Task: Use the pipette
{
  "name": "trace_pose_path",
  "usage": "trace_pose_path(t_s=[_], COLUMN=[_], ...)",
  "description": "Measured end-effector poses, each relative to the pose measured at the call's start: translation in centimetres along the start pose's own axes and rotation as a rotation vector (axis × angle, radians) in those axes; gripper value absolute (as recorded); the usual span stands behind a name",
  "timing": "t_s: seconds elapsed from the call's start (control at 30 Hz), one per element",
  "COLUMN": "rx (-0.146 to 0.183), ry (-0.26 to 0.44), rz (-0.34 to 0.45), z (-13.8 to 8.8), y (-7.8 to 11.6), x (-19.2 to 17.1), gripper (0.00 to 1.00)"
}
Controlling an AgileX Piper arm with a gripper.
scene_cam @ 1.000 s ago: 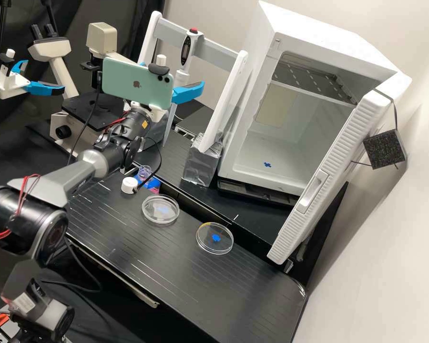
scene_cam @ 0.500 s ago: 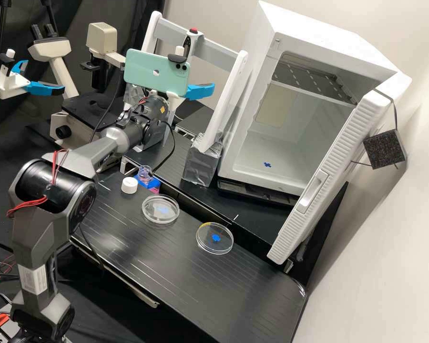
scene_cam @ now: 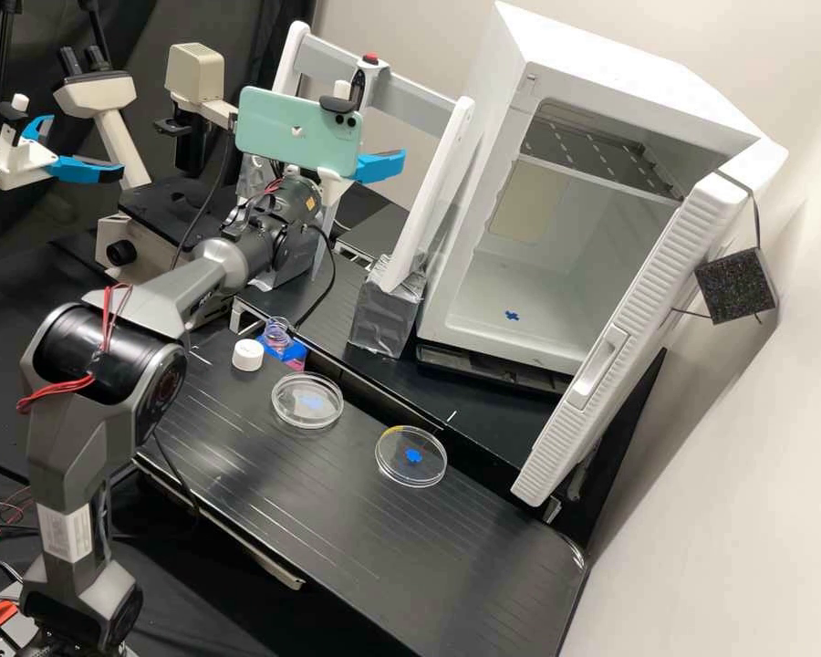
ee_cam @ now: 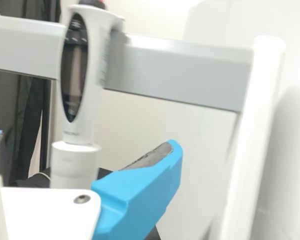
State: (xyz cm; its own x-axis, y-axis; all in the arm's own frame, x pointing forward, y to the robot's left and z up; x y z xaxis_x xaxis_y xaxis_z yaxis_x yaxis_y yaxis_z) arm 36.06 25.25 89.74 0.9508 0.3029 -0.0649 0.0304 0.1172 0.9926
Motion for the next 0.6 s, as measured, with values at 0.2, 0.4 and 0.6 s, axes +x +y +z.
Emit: trace_pose_path(t_s=[0.2, 0.4, 0.6], rx=[0.009, 0.009, 0.009], ry=[-0.006, -0.014, -0.015], rz=[0.001, -0.013, -0.013], z=[0.01, 0.13, 0.14], y=[-0.16, -0.35, -0.35], x=[0.31, 0.37, 0.37], gripper=[0.00, 0.00, 0.00])
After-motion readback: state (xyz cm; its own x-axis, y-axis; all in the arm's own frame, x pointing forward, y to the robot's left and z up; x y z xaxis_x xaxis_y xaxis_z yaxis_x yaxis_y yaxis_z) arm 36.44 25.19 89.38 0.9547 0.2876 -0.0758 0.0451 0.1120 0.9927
